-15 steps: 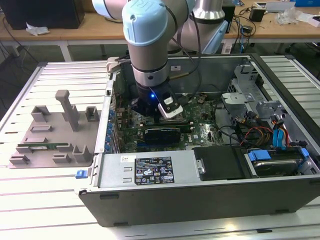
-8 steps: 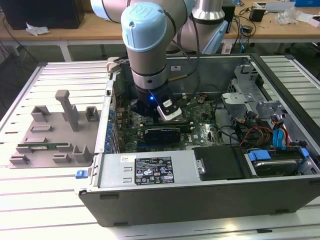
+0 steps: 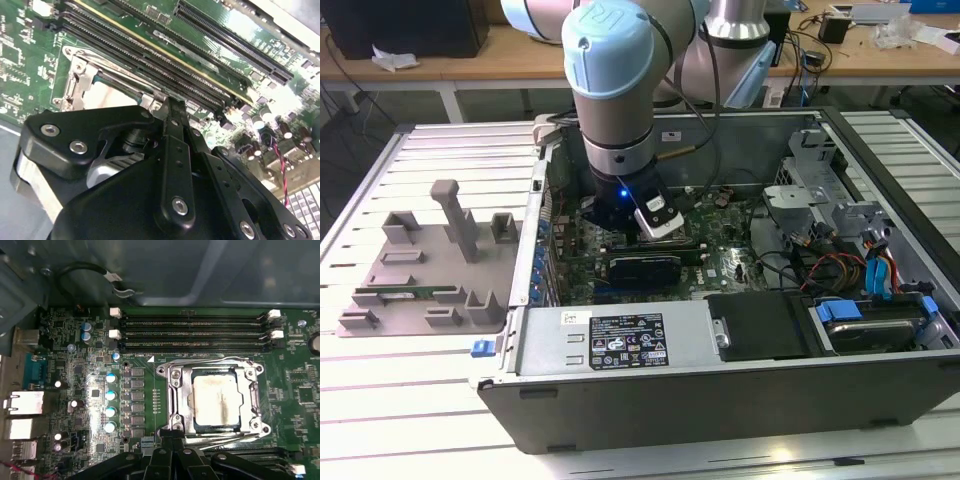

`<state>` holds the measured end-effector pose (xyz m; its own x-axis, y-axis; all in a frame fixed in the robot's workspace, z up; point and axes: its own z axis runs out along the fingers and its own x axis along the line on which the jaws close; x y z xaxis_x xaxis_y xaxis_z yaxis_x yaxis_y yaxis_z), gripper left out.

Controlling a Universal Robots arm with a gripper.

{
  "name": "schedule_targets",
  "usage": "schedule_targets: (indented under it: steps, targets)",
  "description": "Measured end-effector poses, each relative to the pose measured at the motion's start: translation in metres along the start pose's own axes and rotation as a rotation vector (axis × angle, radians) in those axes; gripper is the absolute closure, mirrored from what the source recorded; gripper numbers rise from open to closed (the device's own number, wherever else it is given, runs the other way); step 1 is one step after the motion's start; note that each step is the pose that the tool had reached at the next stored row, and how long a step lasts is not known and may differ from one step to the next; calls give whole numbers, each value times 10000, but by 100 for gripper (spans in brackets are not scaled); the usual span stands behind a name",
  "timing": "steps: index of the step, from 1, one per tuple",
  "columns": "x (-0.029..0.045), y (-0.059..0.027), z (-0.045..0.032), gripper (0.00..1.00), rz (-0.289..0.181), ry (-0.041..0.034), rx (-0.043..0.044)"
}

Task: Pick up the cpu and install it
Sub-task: 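Install the second cpu locking lever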

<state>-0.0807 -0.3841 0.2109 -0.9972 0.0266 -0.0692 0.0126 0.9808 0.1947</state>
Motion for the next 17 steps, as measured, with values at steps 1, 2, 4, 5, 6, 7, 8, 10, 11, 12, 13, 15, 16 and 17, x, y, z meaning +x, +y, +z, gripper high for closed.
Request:
schedule_targets:
  steps: [1,2,4,5,6,7,8,10,11,12,13,15,16,17]
  targets:
    - [-4,2,-12,89,-1,1,1]
    - [-9,4,-16,89,0,-1,0]
    - [-49,4,-15,89,1,1,1]
    - [-84,5,-13,89,2,3,2]
    - [-103,5,-11,89,1,3,1]
    - [-122,1,-11,89,0,5,1]
    - [-132,-4,-11,89,1,5,1]
    - [-142,-25,-14,89,2,5,0]
    - [-144,-35,-16,89,2,5,1]
    - [-145,-48,-19,89,2,5,1]
    - [-145,-60,-21,89,3,5,1]
    - [-147,-92,-28,89,2,6,0]
    - [-147,-101,-29,89,2,5,-4]
    - [-148,-109,-31,89,3,5,-11]
